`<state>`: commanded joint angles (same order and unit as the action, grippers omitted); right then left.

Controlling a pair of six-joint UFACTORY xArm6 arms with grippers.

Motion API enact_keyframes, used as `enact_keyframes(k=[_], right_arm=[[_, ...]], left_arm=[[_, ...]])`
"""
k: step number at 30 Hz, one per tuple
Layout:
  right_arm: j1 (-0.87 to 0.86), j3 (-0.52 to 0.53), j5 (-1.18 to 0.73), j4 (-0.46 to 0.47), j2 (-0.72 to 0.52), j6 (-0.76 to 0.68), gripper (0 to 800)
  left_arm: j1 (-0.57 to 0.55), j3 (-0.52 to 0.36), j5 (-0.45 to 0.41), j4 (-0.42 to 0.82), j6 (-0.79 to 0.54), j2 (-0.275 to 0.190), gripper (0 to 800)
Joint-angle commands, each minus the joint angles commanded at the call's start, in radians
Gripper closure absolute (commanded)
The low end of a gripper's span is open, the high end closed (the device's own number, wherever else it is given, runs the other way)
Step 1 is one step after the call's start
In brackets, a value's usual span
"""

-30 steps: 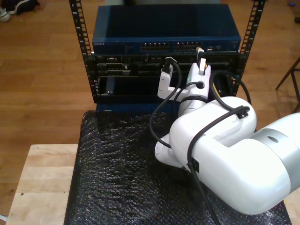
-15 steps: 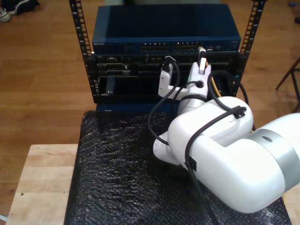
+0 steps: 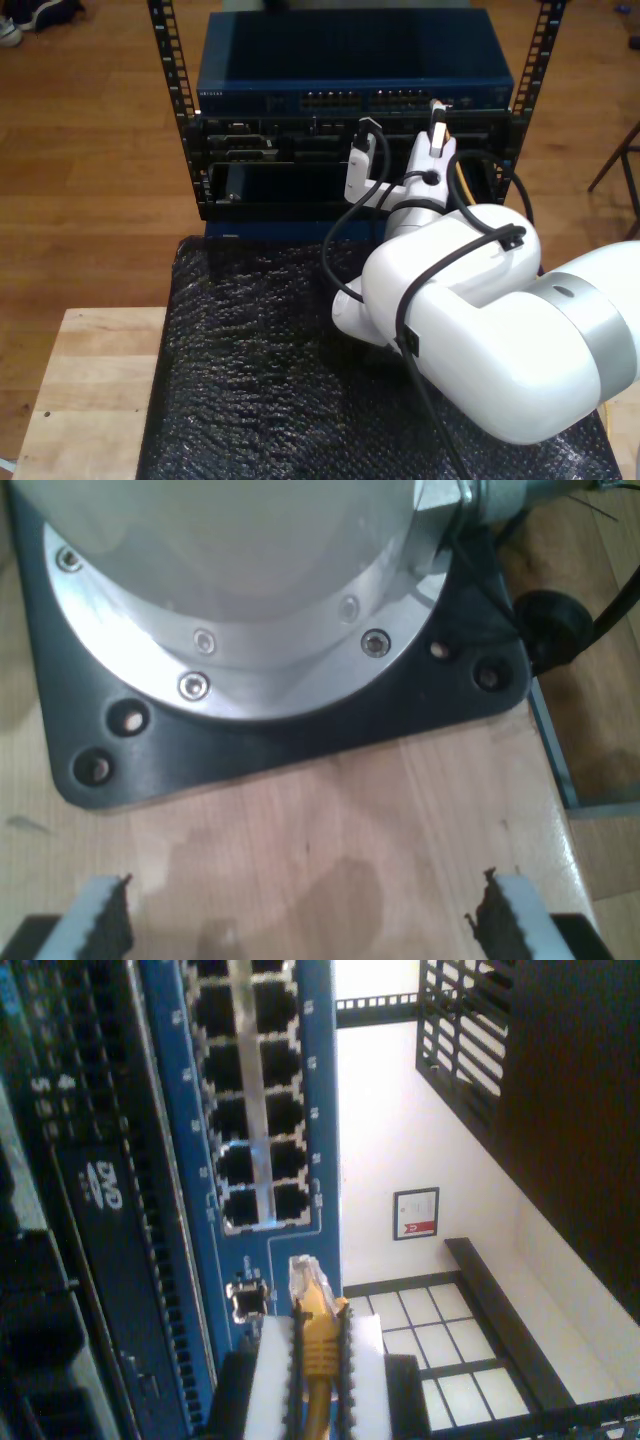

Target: Grab the cable and plug it in

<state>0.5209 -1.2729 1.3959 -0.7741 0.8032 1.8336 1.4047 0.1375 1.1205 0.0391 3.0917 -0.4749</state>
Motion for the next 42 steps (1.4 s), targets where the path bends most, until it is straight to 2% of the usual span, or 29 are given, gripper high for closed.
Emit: enact_keyframes(k=[21,42], right_arm=[[0.0,-0.003,-0.002,0.029,0.002,-0.002,800],[0.0,-0.054,-0.008,0.032,0.025,0.003,800]], left_arm=[[0.0,0.002,0.0,0.0,0.0,0.0,0],[0.0,0.0,0.0,0.0,0.0,0.0,0]])
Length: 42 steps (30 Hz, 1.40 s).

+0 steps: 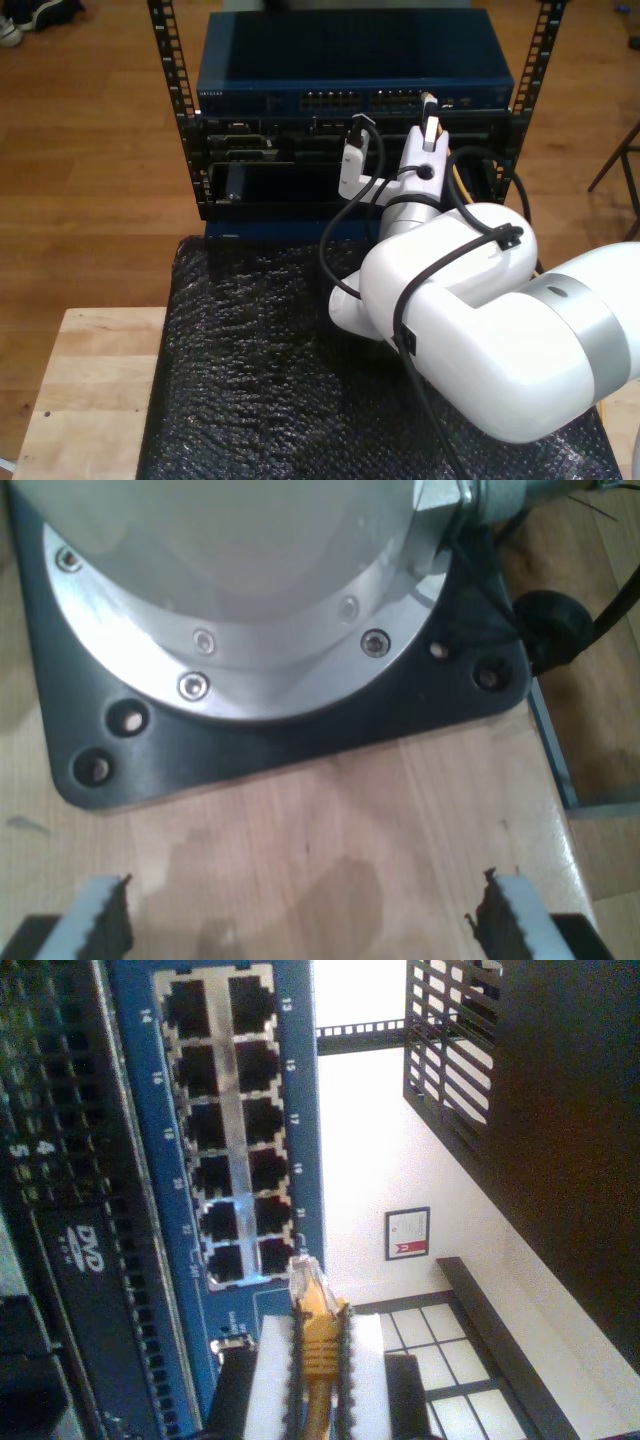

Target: Grab the cable and plug it in

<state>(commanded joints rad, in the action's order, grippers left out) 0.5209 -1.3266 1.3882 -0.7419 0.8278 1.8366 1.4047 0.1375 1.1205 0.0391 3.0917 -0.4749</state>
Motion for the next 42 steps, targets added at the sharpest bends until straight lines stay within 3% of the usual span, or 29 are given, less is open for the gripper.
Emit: enact_keyframes(k=[42], right_arm=[[-0.009,-0.026,-0.009,0.0,0.023,0.0,800]], left_arm=[[0.0,0.0,0.0,0.0,0.0,0.0,0]])
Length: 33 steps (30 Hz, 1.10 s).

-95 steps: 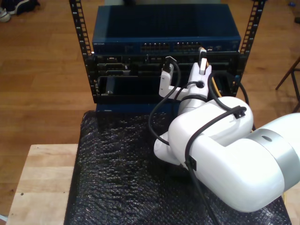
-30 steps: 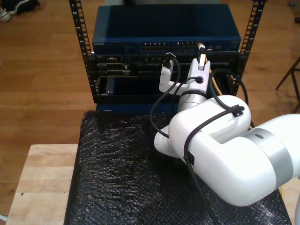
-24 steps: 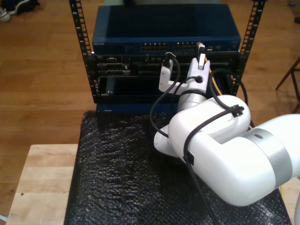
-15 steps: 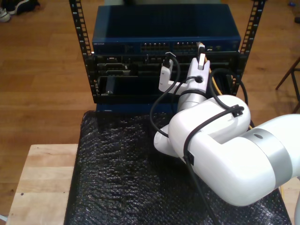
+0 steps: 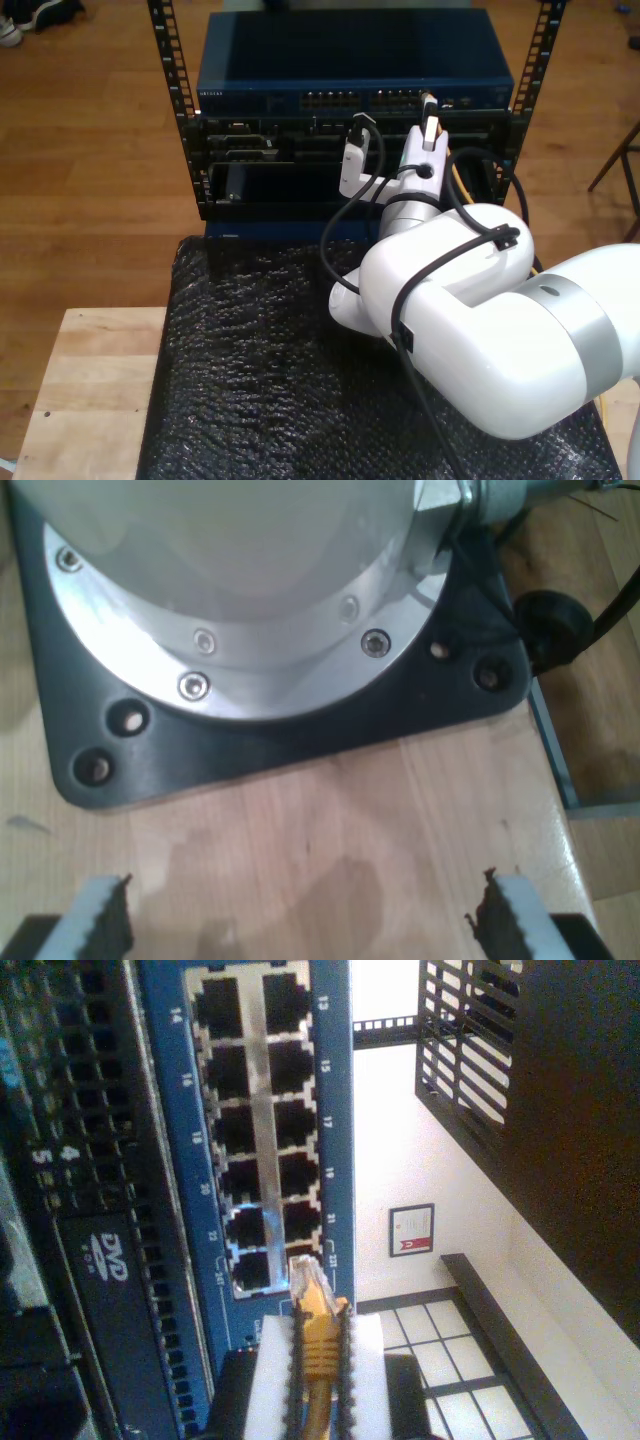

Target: Grab the cable and plug it in

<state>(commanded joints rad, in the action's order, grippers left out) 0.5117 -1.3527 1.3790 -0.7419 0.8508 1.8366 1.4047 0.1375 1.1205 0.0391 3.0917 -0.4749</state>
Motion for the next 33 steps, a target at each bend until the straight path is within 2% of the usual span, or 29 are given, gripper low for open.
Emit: enact_keyframes(k=[33], right_arm=[[0.0,-0.018,0.0,0.002,0.012,0.002,800]], left_arm=[[0.0,0.002,0.0,0.0,0.0,0.0,0]])
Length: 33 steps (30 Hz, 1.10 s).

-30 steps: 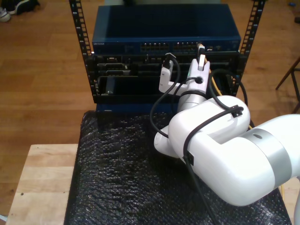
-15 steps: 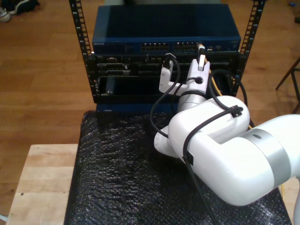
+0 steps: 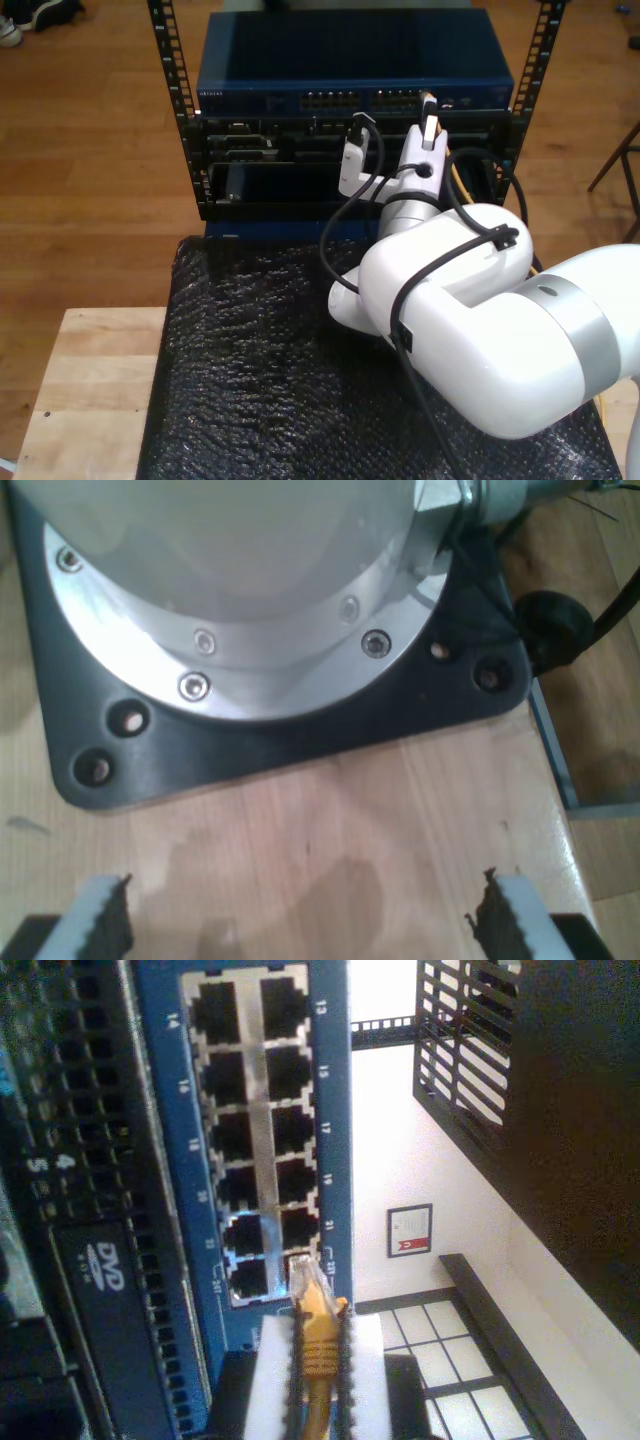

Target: Grab the cable and plug it in

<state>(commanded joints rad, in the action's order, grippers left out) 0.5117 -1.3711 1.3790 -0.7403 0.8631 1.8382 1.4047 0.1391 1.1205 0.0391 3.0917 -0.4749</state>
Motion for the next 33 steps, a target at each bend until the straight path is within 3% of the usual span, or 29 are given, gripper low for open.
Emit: enact_keyframes(k=[33], right_arm=[[-0.011,-0.064,-0.012,0.003,0.035,0.017,800]], left_arm=[[0.0,0.0,0.0,0.0,0.0,0.0,0]])
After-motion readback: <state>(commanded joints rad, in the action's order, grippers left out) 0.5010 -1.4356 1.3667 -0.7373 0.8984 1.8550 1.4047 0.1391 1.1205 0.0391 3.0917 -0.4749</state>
